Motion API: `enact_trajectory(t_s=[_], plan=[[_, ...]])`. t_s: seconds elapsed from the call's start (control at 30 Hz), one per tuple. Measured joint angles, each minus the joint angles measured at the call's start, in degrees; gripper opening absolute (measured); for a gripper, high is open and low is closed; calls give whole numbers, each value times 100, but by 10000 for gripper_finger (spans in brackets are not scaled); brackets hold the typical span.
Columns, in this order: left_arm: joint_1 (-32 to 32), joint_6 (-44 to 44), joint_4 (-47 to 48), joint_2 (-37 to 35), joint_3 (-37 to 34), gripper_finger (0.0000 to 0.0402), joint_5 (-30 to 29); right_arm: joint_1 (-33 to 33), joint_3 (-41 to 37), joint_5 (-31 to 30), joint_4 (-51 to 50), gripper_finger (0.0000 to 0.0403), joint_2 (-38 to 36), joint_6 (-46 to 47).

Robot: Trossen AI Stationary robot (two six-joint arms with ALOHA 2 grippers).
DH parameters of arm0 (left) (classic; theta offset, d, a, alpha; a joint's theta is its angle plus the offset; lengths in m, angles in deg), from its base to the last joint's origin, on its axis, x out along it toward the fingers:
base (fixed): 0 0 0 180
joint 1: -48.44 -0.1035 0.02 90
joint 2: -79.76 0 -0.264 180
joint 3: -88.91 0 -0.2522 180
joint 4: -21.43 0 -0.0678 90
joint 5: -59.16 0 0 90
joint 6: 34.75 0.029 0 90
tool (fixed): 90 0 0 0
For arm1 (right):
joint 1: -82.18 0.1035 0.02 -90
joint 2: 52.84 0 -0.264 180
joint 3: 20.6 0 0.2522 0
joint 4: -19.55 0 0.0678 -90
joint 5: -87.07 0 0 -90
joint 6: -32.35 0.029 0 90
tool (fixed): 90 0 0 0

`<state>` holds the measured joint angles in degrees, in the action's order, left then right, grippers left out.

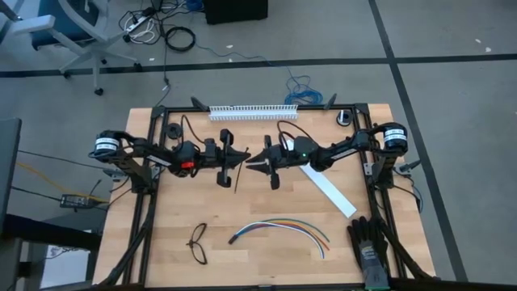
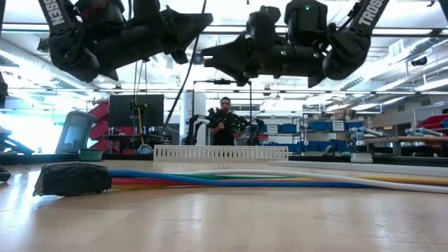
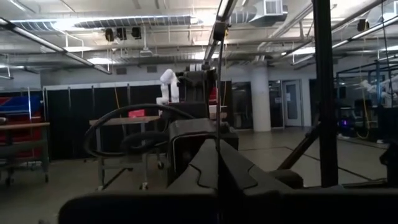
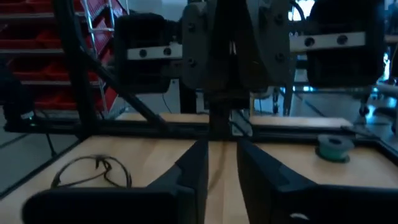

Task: Ziptie cables
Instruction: Wrap the zip tie around the cable wires

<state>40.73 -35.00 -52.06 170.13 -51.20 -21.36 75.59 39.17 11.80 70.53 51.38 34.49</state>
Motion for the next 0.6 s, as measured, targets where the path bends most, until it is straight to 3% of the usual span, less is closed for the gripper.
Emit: enact_trajectory(t_s=[0.17,0.37,0.6], plan=[[0,69,276,0,95,0,-4,-2,145,0,12,99,0,-38],[0,116,341,0,97,0,-76,-2,268,46,-7,94,0,-34],[0,114,348,0,97,0,-85,-25,280,149,-20,28,0,-32]])
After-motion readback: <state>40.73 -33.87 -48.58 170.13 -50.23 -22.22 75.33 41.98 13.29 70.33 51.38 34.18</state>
